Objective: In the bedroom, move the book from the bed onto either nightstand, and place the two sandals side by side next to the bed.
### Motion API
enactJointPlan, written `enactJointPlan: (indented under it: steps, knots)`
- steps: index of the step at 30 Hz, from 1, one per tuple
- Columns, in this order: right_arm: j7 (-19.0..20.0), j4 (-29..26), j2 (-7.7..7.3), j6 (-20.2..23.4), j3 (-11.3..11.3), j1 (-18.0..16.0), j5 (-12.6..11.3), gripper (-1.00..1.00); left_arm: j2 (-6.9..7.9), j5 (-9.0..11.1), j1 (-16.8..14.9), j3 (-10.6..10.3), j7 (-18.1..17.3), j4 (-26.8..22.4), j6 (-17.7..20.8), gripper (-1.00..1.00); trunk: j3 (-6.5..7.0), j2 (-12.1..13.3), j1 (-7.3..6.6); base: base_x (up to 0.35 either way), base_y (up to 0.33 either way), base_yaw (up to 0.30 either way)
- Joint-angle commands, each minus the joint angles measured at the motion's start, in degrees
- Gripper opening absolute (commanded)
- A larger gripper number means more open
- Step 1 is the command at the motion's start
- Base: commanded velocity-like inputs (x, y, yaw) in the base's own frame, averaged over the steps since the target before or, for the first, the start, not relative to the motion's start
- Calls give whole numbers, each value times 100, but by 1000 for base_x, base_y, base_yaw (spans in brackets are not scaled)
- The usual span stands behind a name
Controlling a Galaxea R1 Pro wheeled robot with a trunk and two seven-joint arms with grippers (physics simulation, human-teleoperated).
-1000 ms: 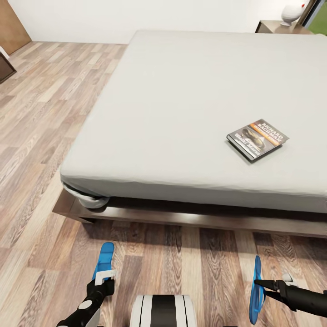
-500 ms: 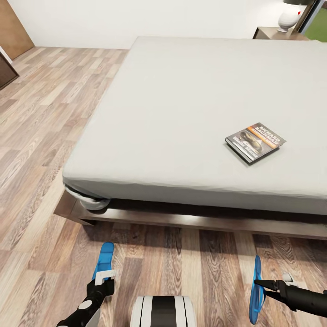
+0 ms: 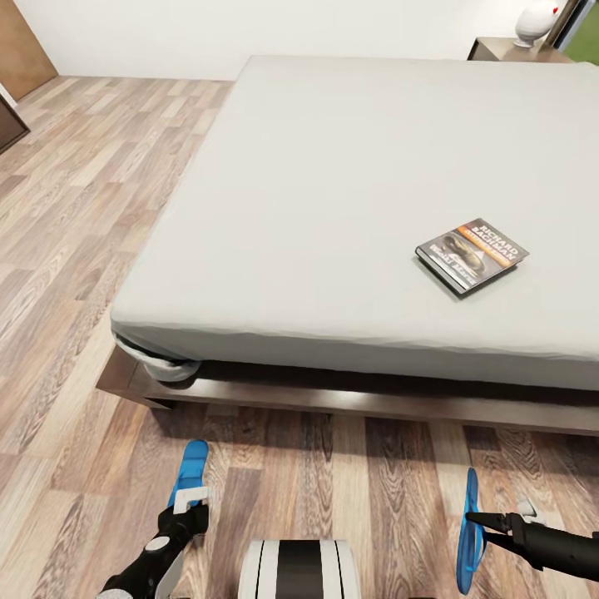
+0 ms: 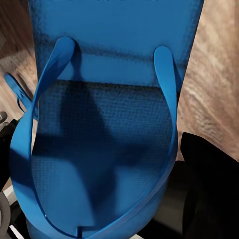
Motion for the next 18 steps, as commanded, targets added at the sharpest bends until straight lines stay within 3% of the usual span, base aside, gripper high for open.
enactJointPlan:
  steps: [1, 6, 18]
  knots:
    - [-1, 1, -1, 39, -2, -1, -22, -100, -7, -69, -2, 32, 7, -61, 45, -100, -3, -1, -1, 0, 0, 0]
    - [1, 1, -1, 39, -2, -1, -22, -100, -31, -66, -2, 9, 10, -427, 320, -100, -3, -1, -1, 0, 0, 0]
    - [1, 1, -1, 39, -2, -1, -22, -100, -44, -70, -2, 3, 10, -476, 379, -100, -47, -4, 4, 0, 0, 0]
